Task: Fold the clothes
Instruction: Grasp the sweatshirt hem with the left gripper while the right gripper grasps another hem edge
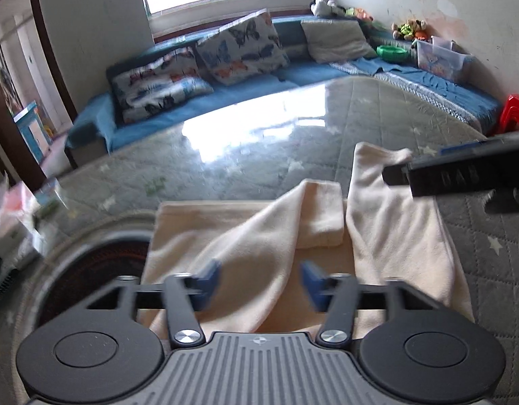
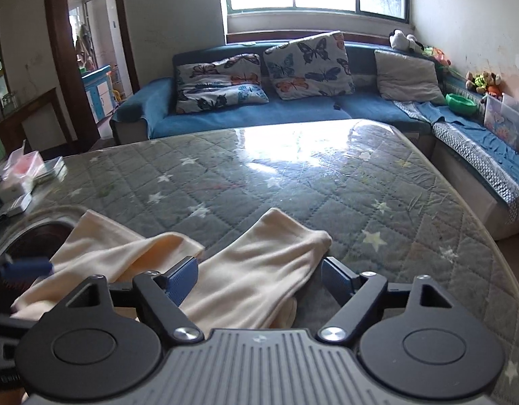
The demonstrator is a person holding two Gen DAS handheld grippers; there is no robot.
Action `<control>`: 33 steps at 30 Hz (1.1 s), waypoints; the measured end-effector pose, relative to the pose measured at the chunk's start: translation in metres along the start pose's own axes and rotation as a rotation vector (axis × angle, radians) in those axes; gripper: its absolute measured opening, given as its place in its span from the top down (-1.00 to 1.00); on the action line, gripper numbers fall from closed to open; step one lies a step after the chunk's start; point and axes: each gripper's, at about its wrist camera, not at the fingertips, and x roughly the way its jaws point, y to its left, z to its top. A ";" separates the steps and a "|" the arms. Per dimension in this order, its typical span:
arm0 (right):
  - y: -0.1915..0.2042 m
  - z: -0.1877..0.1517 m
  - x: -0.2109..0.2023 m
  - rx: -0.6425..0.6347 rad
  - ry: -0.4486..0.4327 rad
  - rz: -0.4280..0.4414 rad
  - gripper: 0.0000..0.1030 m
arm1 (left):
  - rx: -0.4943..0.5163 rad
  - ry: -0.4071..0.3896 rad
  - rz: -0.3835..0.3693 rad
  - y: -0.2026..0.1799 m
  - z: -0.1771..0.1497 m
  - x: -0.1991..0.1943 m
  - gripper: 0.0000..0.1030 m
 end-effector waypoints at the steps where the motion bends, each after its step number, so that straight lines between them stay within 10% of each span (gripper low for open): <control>1: -0.001 0.003 0.006 0.002 0.008 0.003 -0.51 | -0.004 0.006 -0.003 0.002 0.000 0.003 0.16; 14: 0.018 0.024 0.080 -0.041 0.076 -0.050 -0.05 | -0.007 0.017 -0.001 0.007 0.000 0.018 0.44; 19: 0.023 0.022 0.077 -0.076 0.068 -0.080 0.84 | -0.050 0.003 0.013 0.017 0.000 0.011 0.69; 33: -0.019 0.009 -0.029 -0.014 -0.116 -0.099 0.92 | -0.288 -0.096 0.128 0.096 -0.023 -0.057 0.78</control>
